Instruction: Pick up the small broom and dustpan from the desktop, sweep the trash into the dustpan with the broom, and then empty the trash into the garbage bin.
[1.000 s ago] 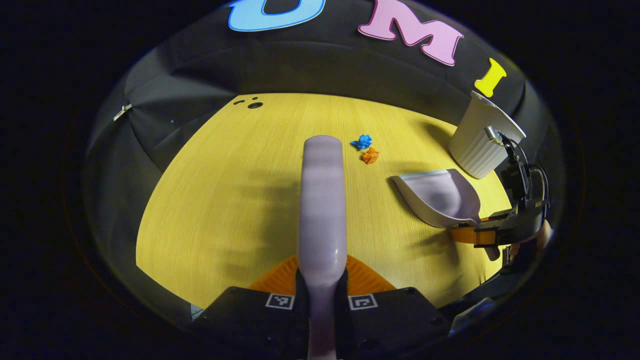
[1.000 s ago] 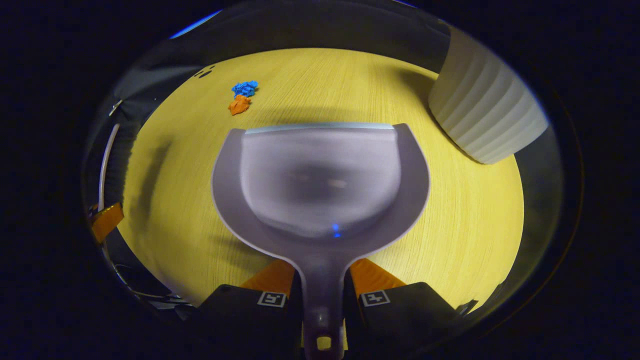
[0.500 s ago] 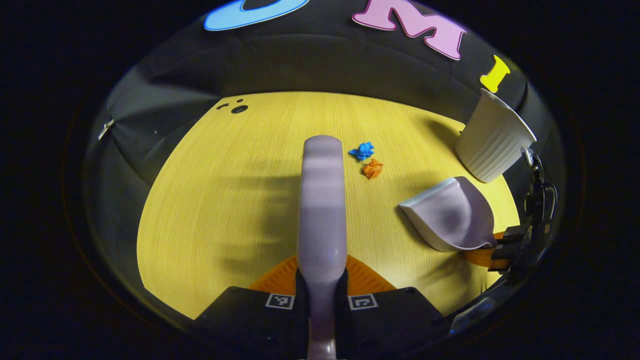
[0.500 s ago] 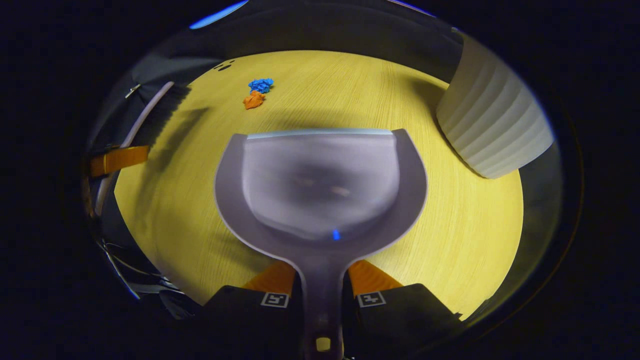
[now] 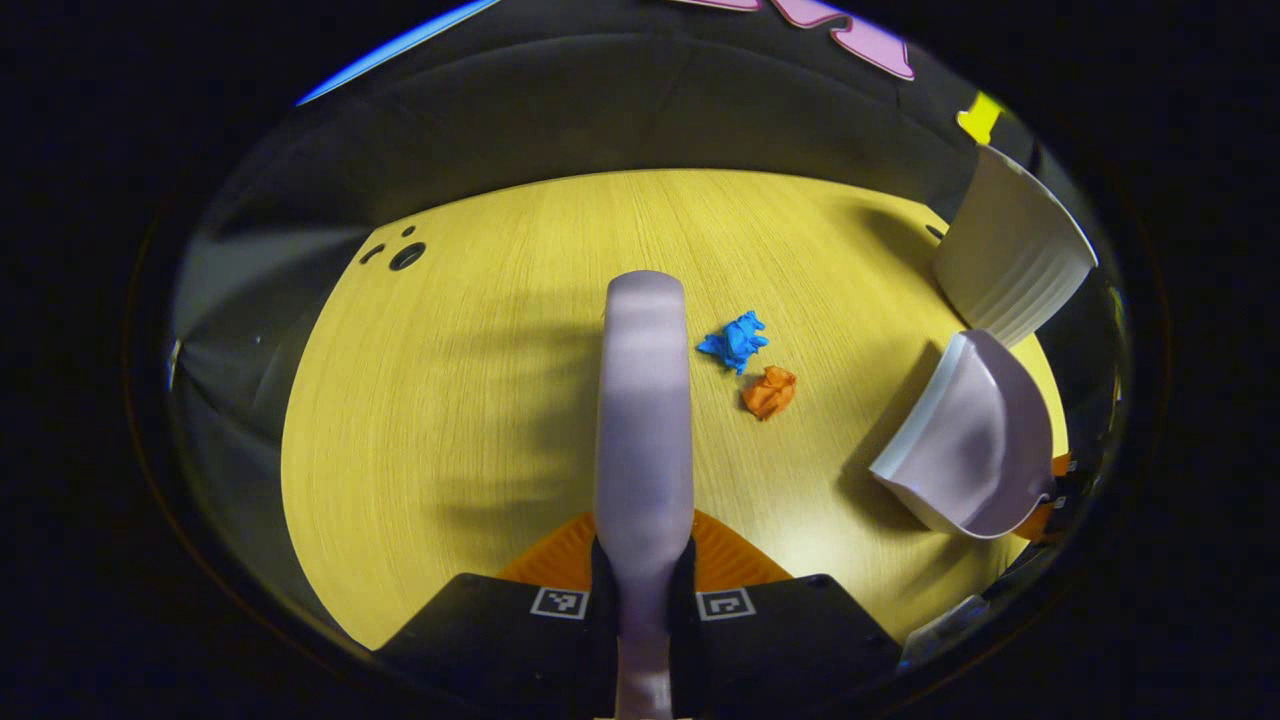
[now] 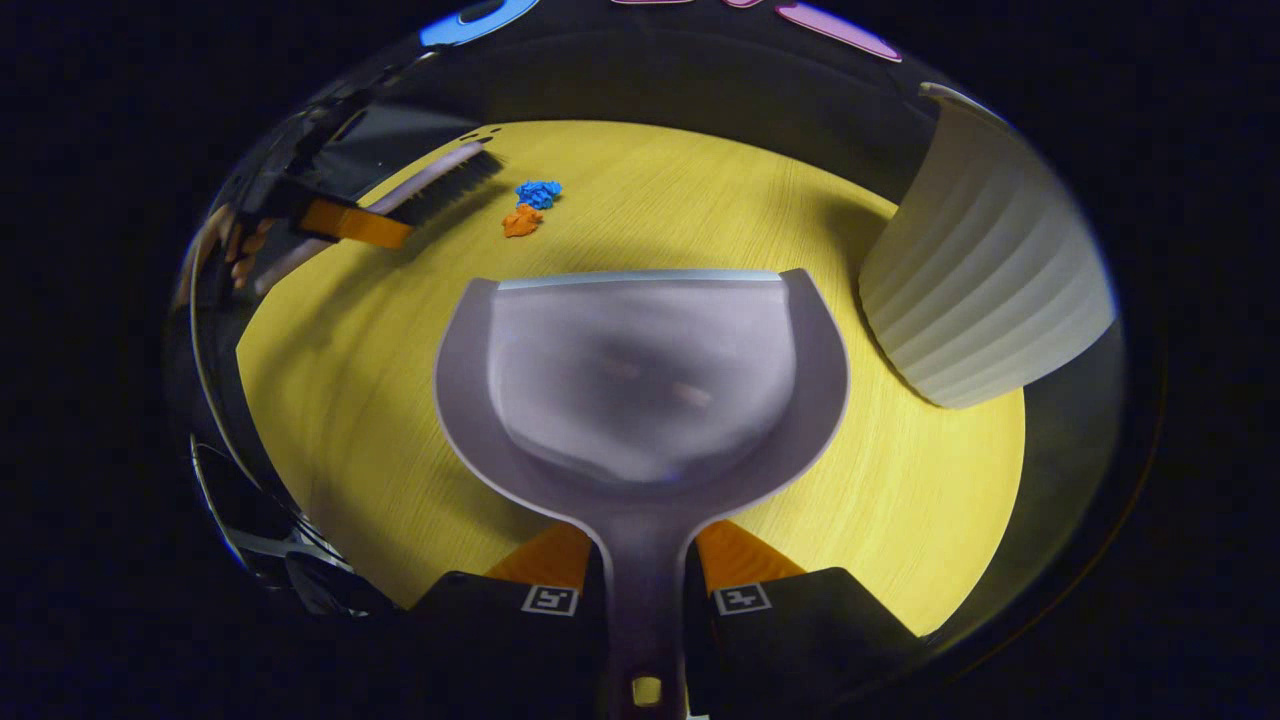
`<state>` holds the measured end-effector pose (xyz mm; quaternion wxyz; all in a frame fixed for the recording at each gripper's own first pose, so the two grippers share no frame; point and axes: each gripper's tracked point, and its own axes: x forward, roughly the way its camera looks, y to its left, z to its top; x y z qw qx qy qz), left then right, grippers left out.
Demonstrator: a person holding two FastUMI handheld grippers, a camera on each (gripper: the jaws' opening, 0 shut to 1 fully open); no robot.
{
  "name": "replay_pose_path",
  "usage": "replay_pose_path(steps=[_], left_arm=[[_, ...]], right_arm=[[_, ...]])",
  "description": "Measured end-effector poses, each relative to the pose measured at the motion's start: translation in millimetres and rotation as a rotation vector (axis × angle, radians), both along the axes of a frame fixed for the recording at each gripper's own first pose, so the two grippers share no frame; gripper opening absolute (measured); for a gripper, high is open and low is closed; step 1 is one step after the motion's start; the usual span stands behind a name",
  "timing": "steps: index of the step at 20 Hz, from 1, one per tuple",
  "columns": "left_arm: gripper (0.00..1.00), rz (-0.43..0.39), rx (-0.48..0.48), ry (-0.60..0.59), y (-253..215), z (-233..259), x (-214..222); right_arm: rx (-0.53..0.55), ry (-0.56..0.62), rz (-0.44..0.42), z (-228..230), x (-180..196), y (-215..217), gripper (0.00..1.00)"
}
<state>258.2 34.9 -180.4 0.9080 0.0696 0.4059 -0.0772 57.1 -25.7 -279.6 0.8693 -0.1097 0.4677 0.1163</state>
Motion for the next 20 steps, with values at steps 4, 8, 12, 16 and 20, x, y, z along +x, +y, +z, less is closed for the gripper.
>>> replay_pose_path(steps=[4,8,12,16,20], left_arm=[[0.25,-0.097,0.104,0.034,-2.7,-4.8,24.7],[0.25,-0.215,0.185,0.060,-13.8,-5.9,42.8],[0.27,-0.375,0.248,0.094,-33.7,-11.5,47.6],[0.27,-0.520,0.247,0.152,-69.7,-14.2,26.6],[0.25,-0.618,0.219,0.231,-110.1,-28.9,-6.3]], right_arm=[[-0.037,0.008,0.066,-4.8,-1.4,-7.0,0.34],[-0.067,0.041,0.100,-11.7,-11.1,-22.5,0.34],[-0.046,0.057,0.107,-15.4,-10.8,-23.0,0.34],[-0.043,0.058,0.124,-18.6,-9.9,-23.8,0.39],[-0.033,0.063,0.136,-17.4,-9.7,-24.8,0.34]])
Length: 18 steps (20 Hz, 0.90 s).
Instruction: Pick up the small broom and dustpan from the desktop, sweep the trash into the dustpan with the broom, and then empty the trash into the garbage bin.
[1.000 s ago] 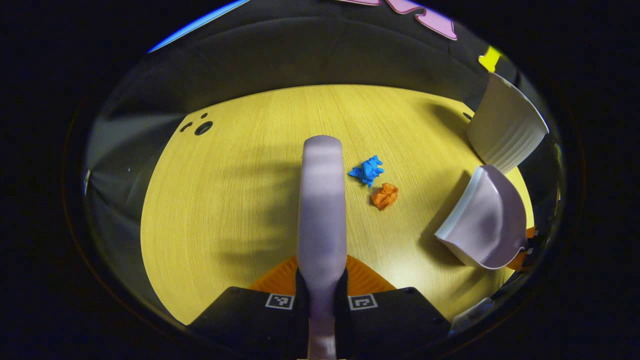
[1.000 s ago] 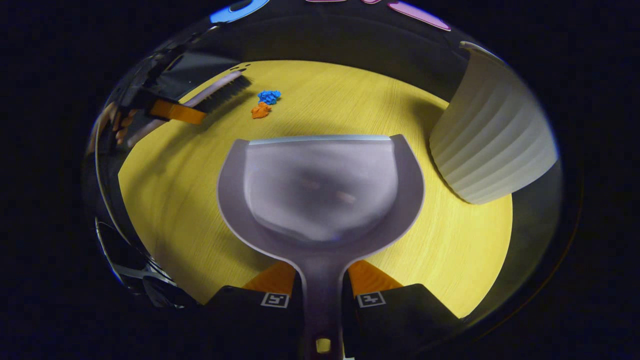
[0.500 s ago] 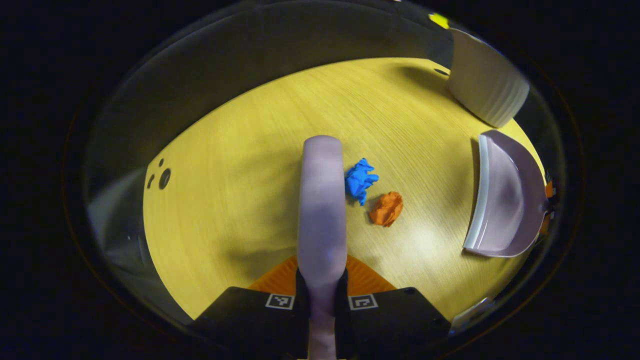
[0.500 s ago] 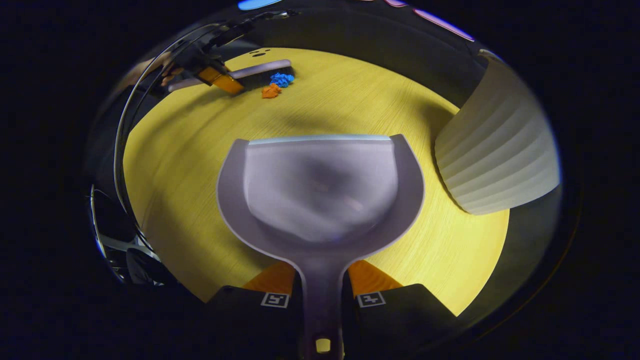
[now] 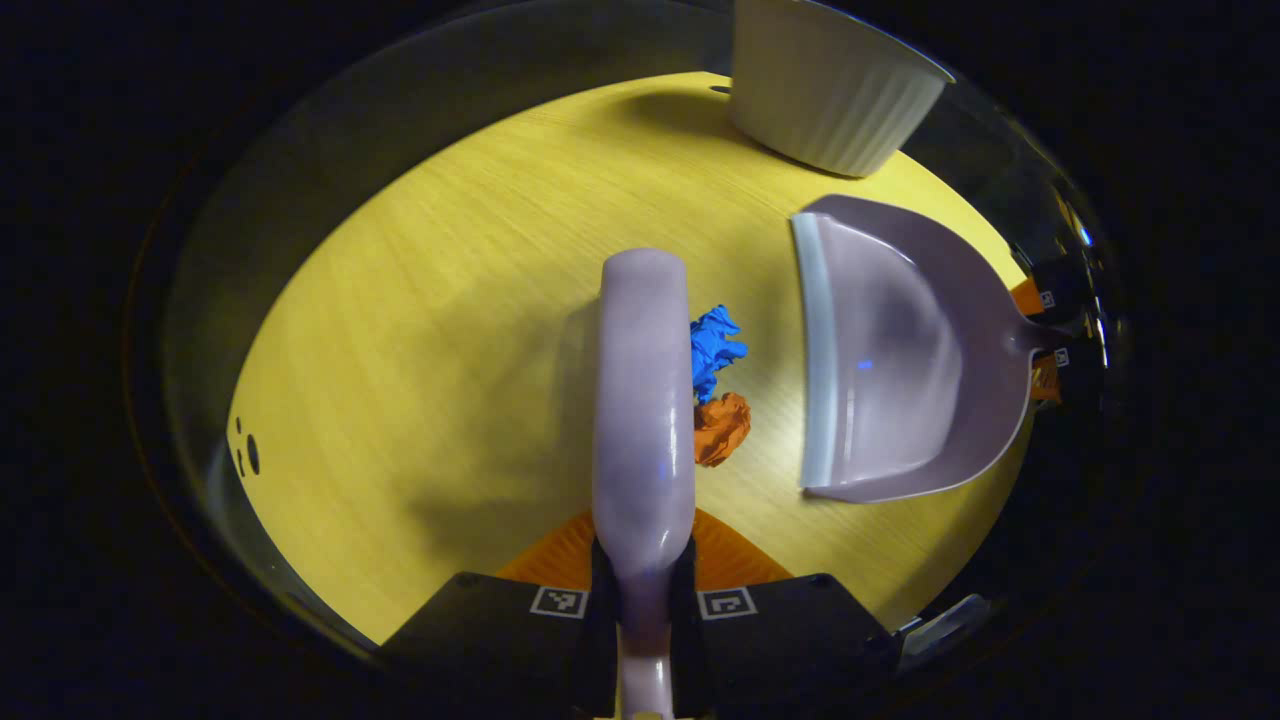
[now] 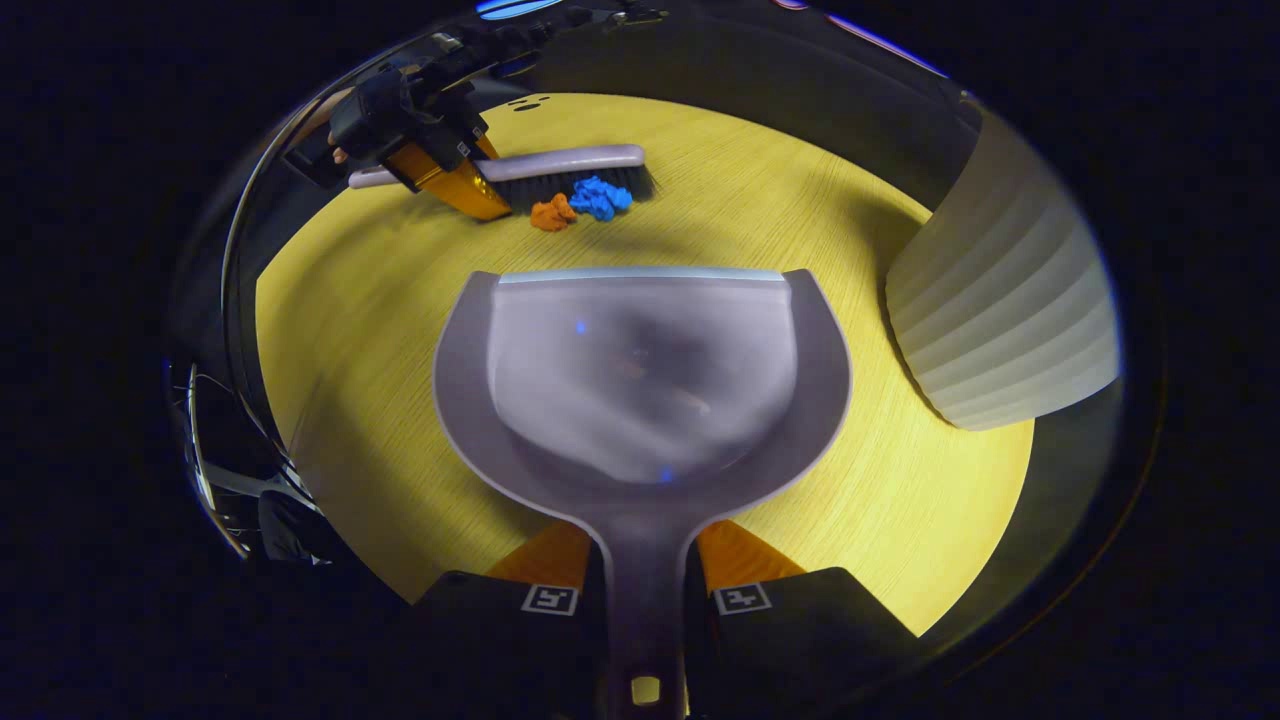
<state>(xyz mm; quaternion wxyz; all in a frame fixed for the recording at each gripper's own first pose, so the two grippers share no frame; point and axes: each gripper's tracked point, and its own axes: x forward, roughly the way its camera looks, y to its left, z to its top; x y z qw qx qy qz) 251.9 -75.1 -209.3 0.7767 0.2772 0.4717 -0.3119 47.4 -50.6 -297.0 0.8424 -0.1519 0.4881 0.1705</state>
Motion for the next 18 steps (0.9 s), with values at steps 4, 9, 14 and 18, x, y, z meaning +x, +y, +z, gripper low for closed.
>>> replay_pose_path(steps=[4,9,14,18], left_arm=[[0.24,-0.111,-0.003,0.118,-34.7,-1.6,-39.0],[0.25,-0.058,-0.060,0.203,-46.7,2.0,-62.9],[0.24,0.164,-0.227,0.157,-58.2,14.0,-73.8],[0.25,0.288,-0.324,0.066,-51.1,31.5,-83.1]], right_arm=[[0.008,0.001,0.022,-0.6,0.6,-2.0,0.34],[0.029,-0.011,0.042,0.6,4.8,-4.9,0.34],[0.054,-0.024,0.088,-1.6,9.3,-9.9,0.34],[0.081,-0.045,0.077,1.8,10.9,-18.8,0.34]])
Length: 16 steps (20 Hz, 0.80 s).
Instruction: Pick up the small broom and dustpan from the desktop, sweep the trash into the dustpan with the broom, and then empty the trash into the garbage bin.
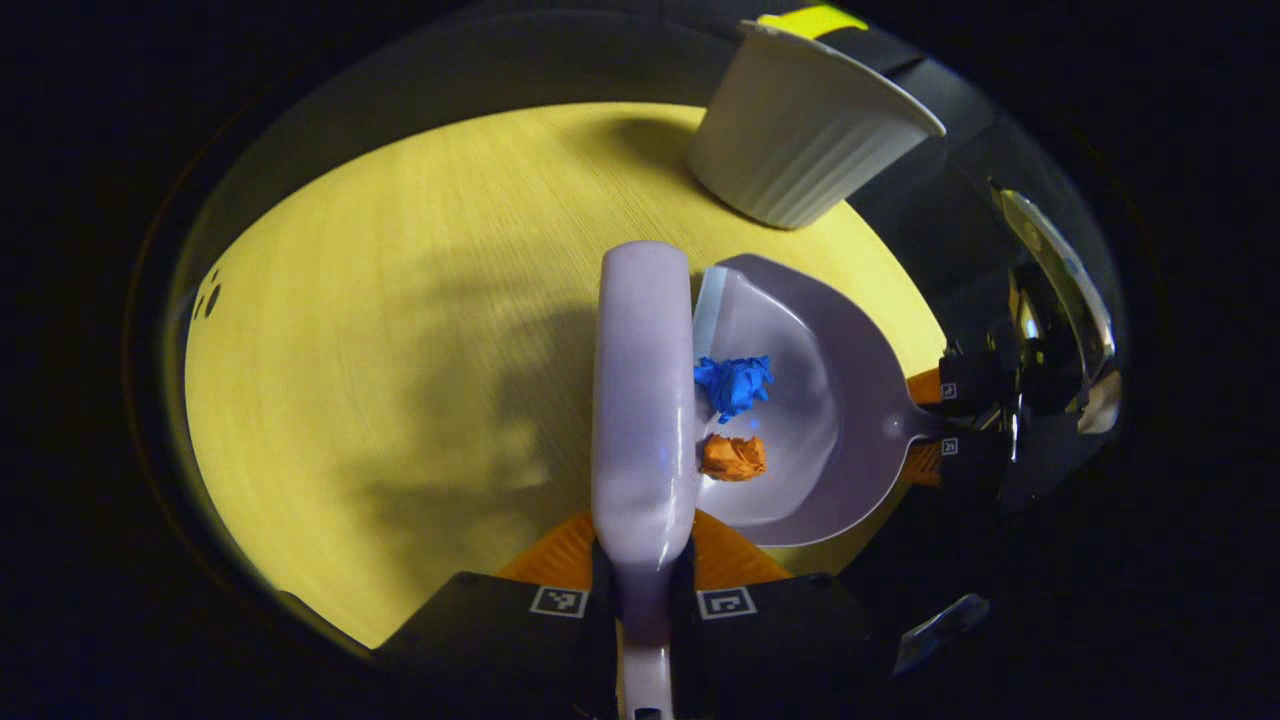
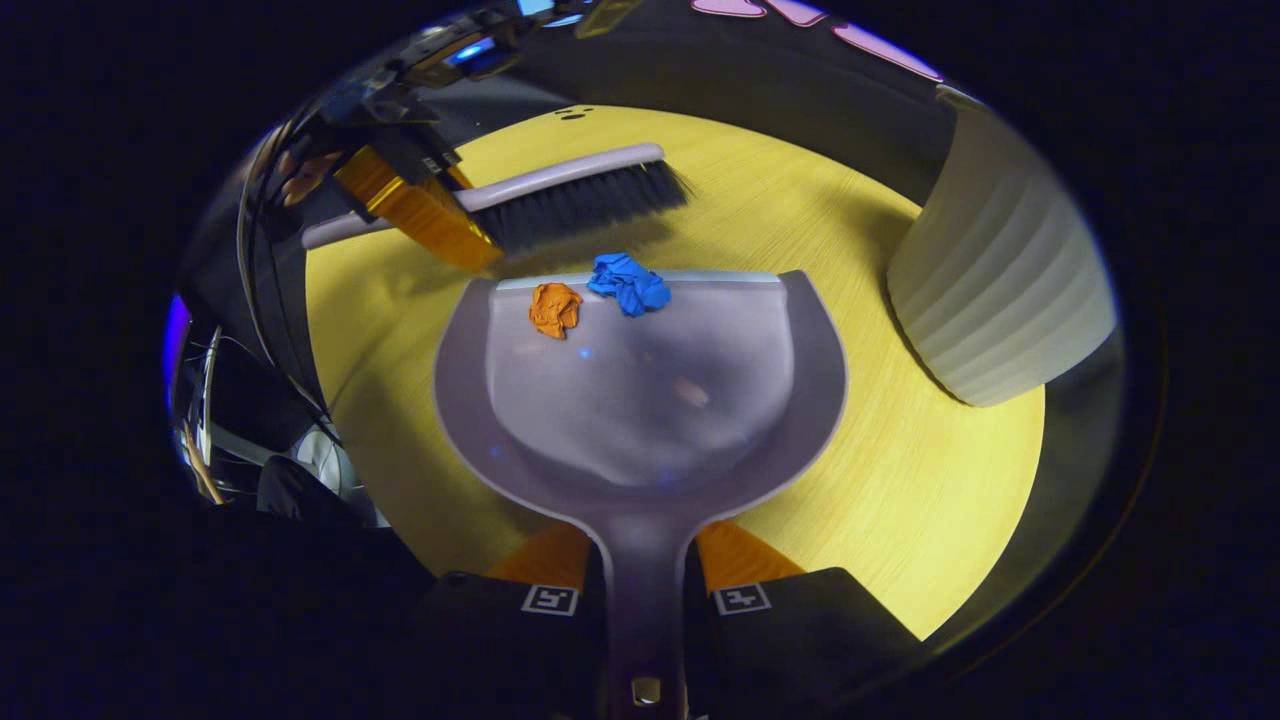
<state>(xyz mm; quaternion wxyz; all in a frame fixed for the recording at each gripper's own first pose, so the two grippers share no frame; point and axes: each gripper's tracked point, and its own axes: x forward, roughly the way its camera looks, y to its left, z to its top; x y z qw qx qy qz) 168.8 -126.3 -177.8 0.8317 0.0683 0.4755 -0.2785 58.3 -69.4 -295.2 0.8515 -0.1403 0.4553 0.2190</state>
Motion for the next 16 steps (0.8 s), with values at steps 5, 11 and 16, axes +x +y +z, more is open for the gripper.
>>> replay_pose_path(steps=[5,11,16], left_arm=[[0.25,0.127,-0.092,-0.120,35.6,5.4,-34.8],[0.24,0.207,-0.130,-0.139,111.8,-55.0,-82.3],[0.25,0.196,-0.137,-0.093,150.7,-116.4,-119.4]], right_arm=[[0.011,-0.032,-0.061,17.0,-18.1,-1.6,0.34],[-0.035,-0.053,-0.109,54.9,-40.6,-18.9,0.34],[-0.045,-0.049,-0.144,125.9,-69.6,-39.5,0.34]])
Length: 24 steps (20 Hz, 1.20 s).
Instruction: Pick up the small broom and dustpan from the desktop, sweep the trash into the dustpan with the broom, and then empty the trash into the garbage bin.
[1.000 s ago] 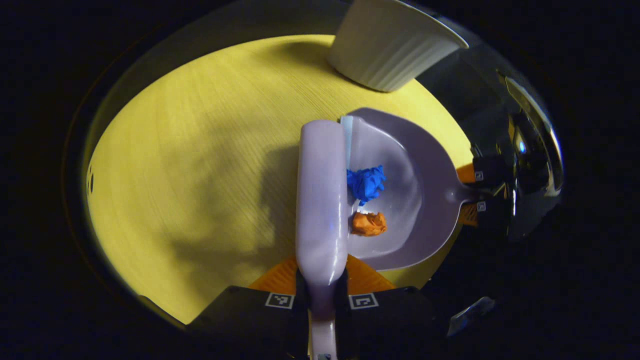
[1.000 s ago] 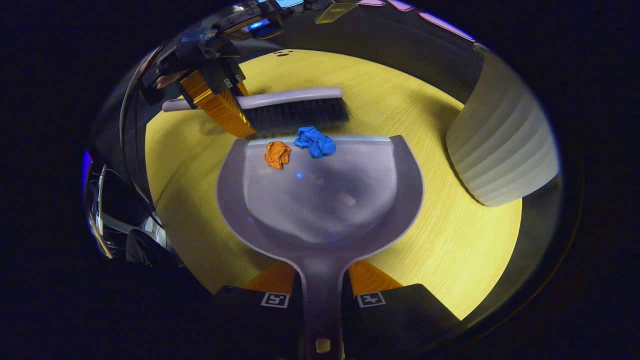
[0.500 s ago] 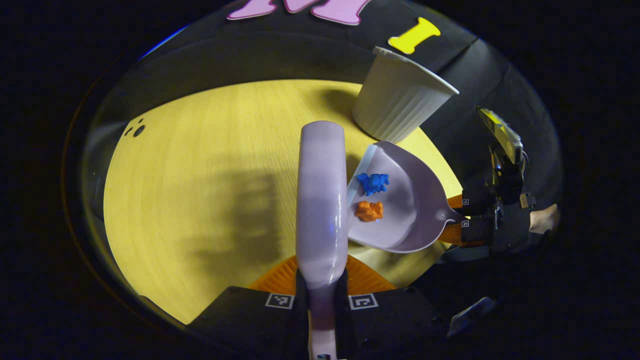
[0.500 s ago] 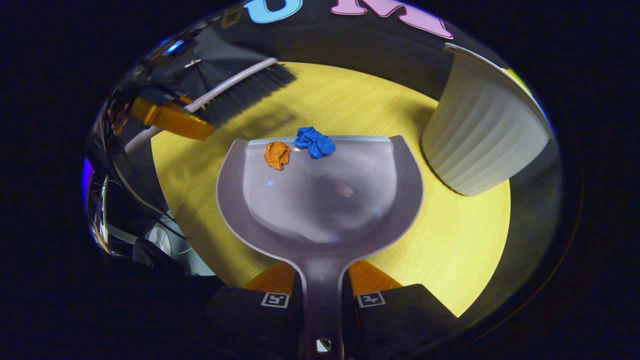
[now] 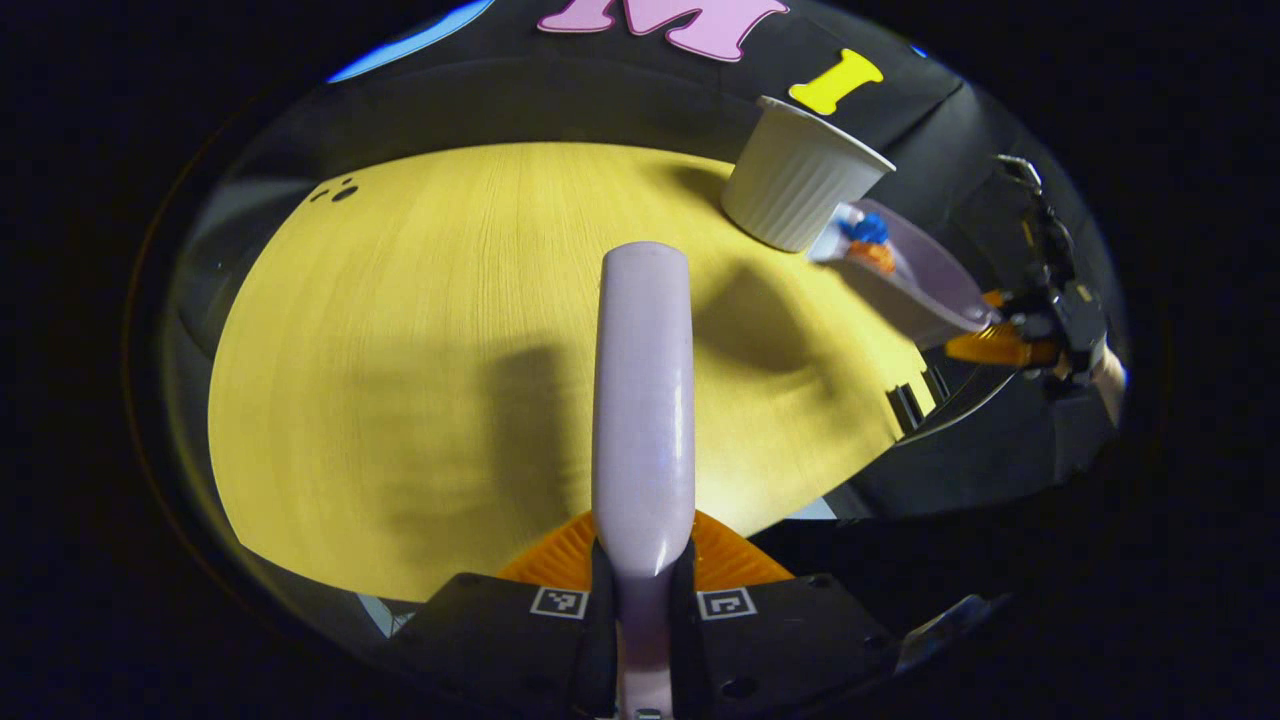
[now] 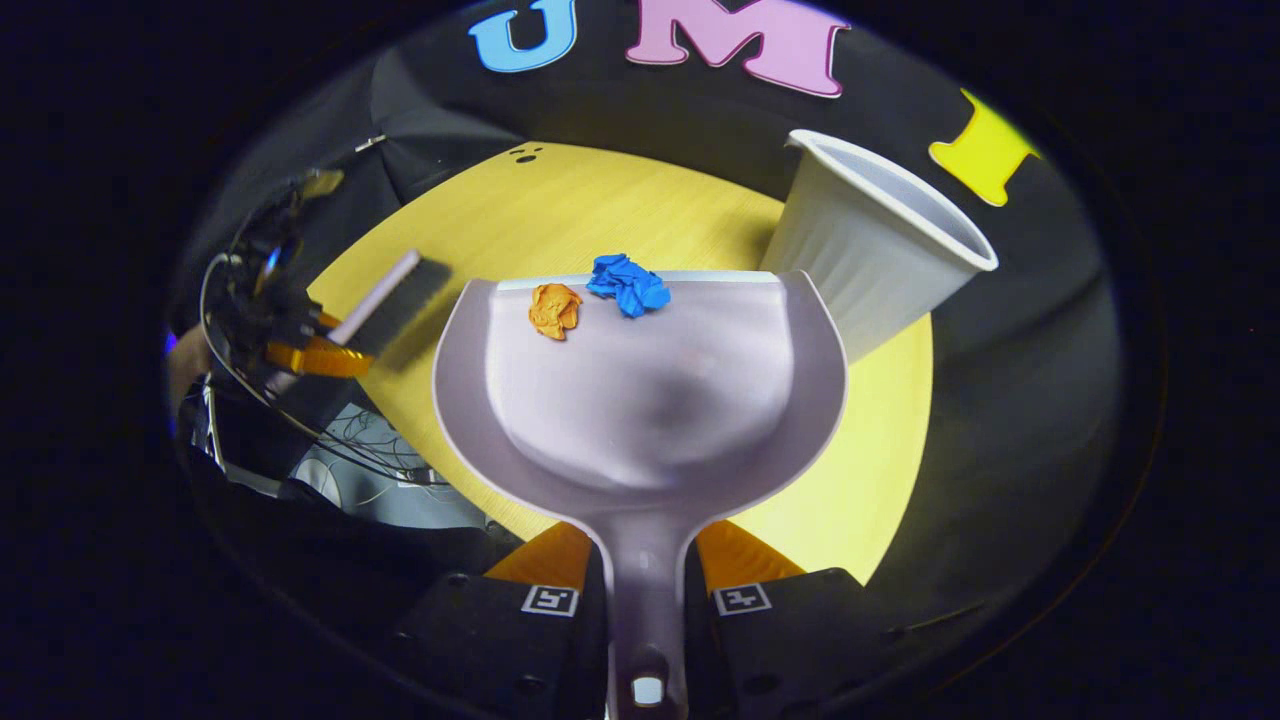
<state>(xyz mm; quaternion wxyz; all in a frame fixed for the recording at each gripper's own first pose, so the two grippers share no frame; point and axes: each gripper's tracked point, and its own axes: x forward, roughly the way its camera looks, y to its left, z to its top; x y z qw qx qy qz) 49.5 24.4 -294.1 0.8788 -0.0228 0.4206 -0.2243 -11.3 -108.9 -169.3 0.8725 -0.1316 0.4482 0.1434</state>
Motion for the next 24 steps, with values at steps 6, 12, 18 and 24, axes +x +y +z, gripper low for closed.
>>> replay_pose_path(steps=[6,12,18,24], left_arm=[[0.25,-0.019,-0.021,0.003,2.1,-13.2,-27.6],[0.25,0.009,-0.024,-0.011,31.4,-7.4,-44.0],[0.25,0.089,-0.066,-0.016,56.3,0.9,-49.1],[0.25,0.127,-0.061,-0.033,72.3,13.3,-44.9]], right_arm=[[0.021,-0.035,-0.044,87.6,-12.7,-3.0,0.34],[0.046,-0.063,-0.115,139.0,7.4,-21.5,0.34],[0.043,-0.110,-0.238,169.9,57.0,-64.6,0.34],[0.034,-0.120,-0.375,163.9,114.1,-121.8,0.34]])
